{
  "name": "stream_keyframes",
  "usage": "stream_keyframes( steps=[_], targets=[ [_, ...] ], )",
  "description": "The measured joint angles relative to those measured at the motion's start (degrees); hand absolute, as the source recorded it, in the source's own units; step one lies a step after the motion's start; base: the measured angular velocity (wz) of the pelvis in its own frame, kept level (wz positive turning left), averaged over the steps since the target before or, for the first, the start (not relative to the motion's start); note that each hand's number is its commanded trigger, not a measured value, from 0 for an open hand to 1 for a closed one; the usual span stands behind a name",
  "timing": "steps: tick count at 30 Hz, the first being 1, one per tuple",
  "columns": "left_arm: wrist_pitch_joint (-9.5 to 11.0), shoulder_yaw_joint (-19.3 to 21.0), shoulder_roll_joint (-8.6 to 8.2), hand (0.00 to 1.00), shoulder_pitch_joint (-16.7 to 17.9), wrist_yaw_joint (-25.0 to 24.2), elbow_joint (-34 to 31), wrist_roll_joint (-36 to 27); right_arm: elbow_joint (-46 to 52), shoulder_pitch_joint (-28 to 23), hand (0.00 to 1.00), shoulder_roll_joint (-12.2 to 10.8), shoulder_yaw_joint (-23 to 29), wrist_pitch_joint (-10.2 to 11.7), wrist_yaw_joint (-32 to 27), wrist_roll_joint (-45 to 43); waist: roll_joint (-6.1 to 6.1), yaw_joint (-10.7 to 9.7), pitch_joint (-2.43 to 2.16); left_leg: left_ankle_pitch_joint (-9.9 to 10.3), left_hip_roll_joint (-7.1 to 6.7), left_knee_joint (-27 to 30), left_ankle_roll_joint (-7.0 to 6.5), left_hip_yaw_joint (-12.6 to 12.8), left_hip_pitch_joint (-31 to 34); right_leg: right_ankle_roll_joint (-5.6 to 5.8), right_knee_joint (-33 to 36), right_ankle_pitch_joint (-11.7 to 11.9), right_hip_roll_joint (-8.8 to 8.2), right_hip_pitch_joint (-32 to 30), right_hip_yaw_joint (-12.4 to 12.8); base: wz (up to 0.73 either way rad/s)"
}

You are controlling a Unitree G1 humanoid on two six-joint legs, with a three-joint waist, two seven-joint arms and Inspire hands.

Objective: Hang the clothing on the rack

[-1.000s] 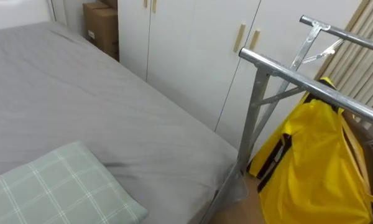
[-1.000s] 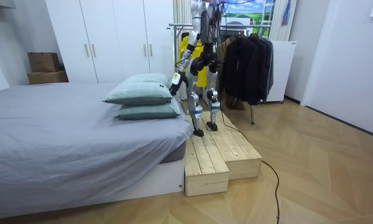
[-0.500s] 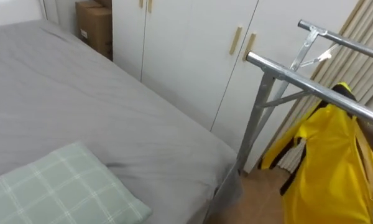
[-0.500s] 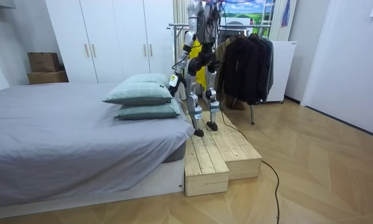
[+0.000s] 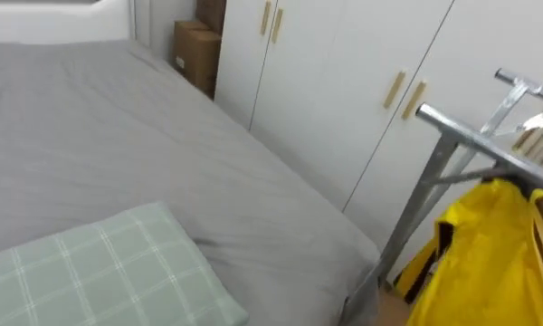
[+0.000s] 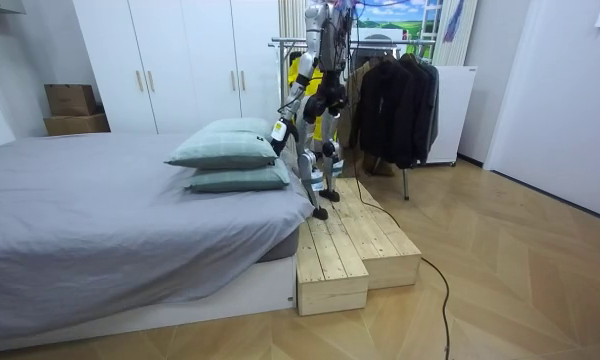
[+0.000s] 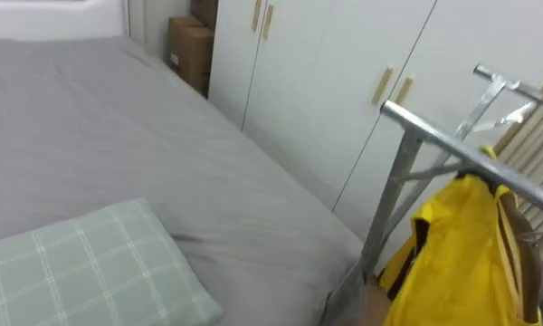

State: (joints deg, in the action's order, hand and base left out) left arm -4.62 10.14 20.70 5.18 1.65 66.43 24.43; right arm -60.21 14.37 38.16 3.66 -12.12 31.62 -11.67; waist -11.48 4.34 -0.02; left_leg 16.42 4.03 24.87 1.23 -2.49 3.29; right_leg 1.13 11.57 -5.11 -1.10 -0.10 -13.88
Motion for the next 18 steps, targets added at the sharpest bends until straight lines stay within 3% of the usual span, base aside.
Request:
stream_keyframes(
  steps=[4, 7, 12, 18],
  targets=[
    [1.4, 2.2, 0.60, 0.00, 1.1, 0.8, 0.0, 0.0, 3.9, 0.1, 1.00, 0.5, -0.2, 0.0, 1.7, -0.6, -1.92, -0.7, 0.03, -0.8, 0.06, -1.9, 0.63, -1.4, -0.6, -0.77, -0.1, -0.5, 0.37, 0.5, -0.4, 0.18],
    [1.8, 2.3, 0.53, 0.00, 1.6, 2.5, 0.0, 0.1, 3.9, 0.1, 1.00, 1.7, -1.8, 0.1, 2.2, -2.3, -2.87, 0.8, 0.00, -1.1, 0.46, -3.4, 1.03, -1.5, -2.0, -1.31, -0.3, -0.9, 0.73, 1.3, -0.5, 0.07],
    [2.8, 3.2, 1.33, 0.00, 3.3, 3.2, -0.4, 1.7, 3.9, 0.1, 1.00, 2.4, -2.2, 0.2, 4.1, -2.3, -4.30, -1.3, -0.09, -1.6, 0.08, -5.1, 1.80, -5.0, -2.0, -1.60, 0.0, -3.1, 0.33, 2.4, -4.4, 0.34],
    [3.0, 4.3, 2.14, 0.00, 4.7, 2.9, -2.9, 3.0, 3.9, 0.1, 1.00, 2.8, -2.0, 0.1, 7.6, -0.8, -5.29, -3.3, -0.37, -2.0, 0.49, -5.2, 2.49, -5.3, -1.1, -2.02, -0.1, -4.5, 0.27, 3.5, -8.4, 0.37]
  ],
)
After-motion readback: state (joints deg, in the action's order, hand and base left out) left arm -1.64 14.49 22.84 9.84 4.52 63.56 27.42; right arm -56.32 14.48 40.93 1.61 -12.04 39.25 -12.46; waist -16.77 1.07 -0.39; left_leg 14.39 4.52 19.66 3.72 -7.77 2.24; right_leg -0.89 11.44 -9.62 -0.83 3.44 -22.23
